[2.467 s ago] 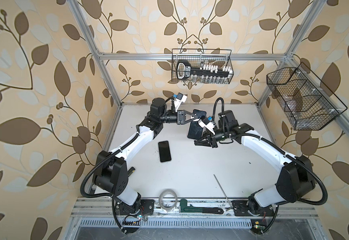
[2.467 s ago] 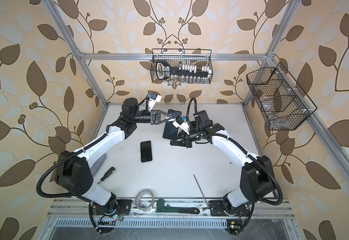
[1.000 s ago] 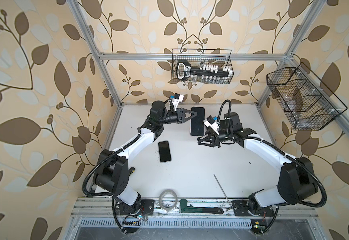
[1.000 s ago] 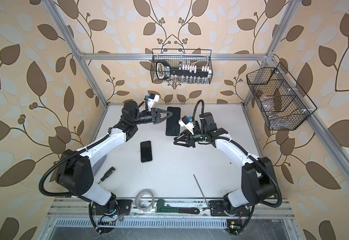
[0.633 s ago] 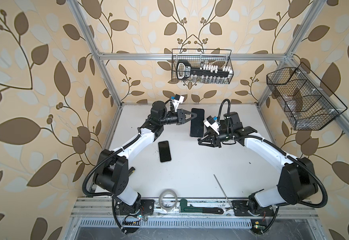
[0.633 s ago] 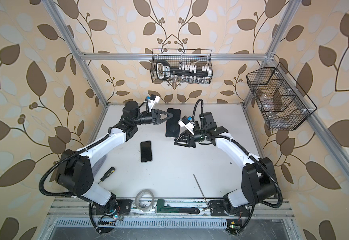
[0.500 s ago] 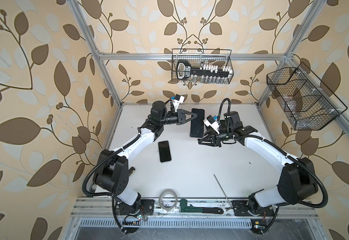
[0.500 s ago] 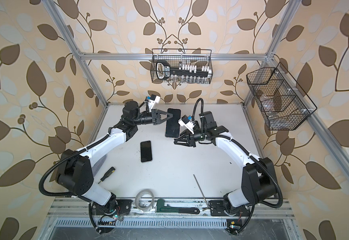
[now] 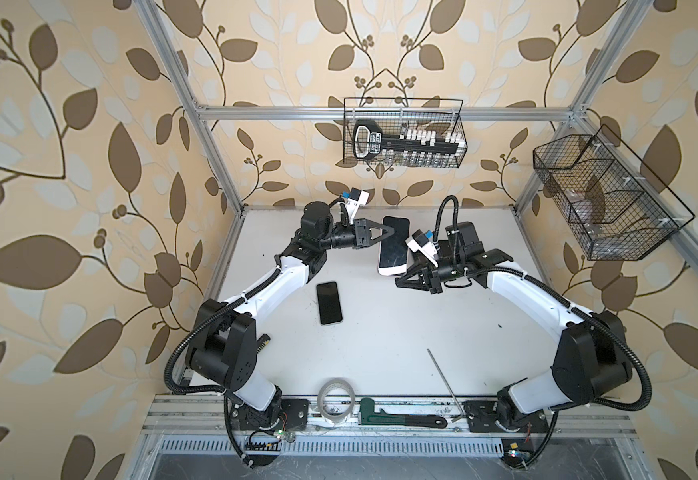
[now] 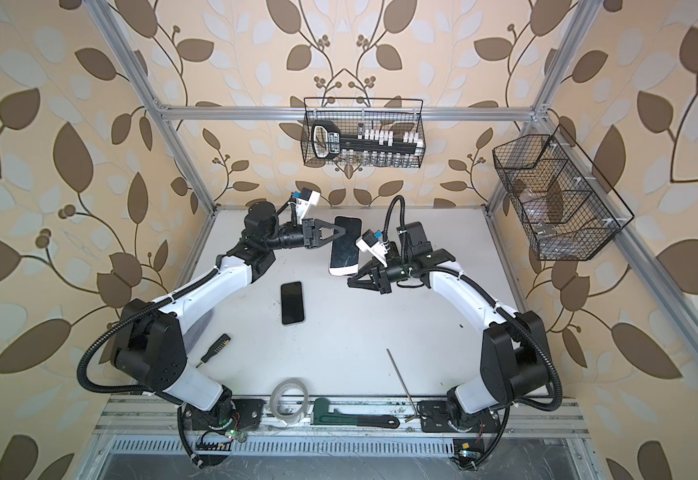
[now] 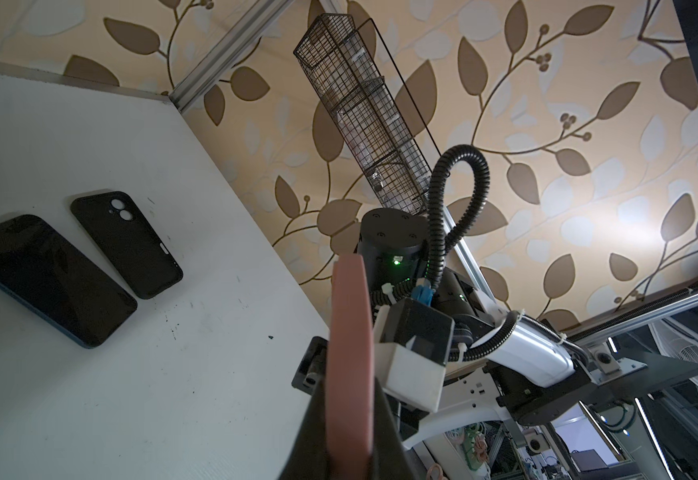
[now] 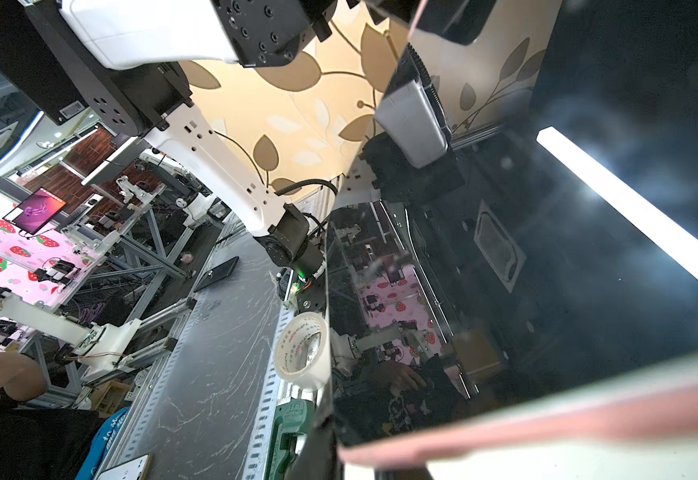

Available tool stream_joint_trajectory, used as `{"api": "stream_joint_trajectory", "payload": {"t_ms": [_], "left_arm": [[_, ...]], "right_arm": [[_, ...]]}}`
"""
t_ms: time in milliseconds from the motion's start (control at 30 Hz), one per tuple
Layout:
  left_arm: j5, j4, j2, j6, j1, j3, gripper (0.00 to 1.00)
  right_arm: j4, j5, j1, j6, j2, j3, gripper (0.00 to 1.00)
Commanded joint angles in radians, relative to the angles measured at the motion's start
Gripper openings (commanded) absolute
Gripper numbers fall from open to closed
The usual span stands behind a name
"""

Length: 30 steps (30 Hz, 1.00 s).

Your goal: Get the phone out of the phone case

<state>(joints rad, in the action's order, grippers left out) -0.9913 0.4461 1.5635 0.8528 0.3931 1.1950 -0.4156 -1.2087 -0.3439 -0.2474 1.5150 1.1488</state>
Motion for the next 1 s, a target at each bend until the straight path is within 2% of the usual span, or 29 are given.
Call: {"api": "stream_joint_trajectory", "payload": {"t_ms": [0, 533, 867, 967], "left_arm": [[-0.015, 0.083, -0.053, 0.070, 0.018, 0.034, 0.00], [0.030, 0.176, -0.095, 0.183, 0.055, -0.021, 0.00], [0.049, 0.383, -0.074, 0.373, 0.062, -0.058, 0.00], [0.049, 0.384, -0.074, 0.380, 0.064, -0.060, 0.00]], "right_arm": [[0.024, 0.016, -0.003, -0.037, 0.008, 0.026, 0.04], [0.092, 0.008, 0.000, -0.013, 0.040, 0.013, 0.00], [0.199, -0.010, 0.014, 0.042, 0.068, -0.032, 0.00], [0.210, -0.012, 0.017, 0.047, 0.076, -0.035, 0.00]]}}
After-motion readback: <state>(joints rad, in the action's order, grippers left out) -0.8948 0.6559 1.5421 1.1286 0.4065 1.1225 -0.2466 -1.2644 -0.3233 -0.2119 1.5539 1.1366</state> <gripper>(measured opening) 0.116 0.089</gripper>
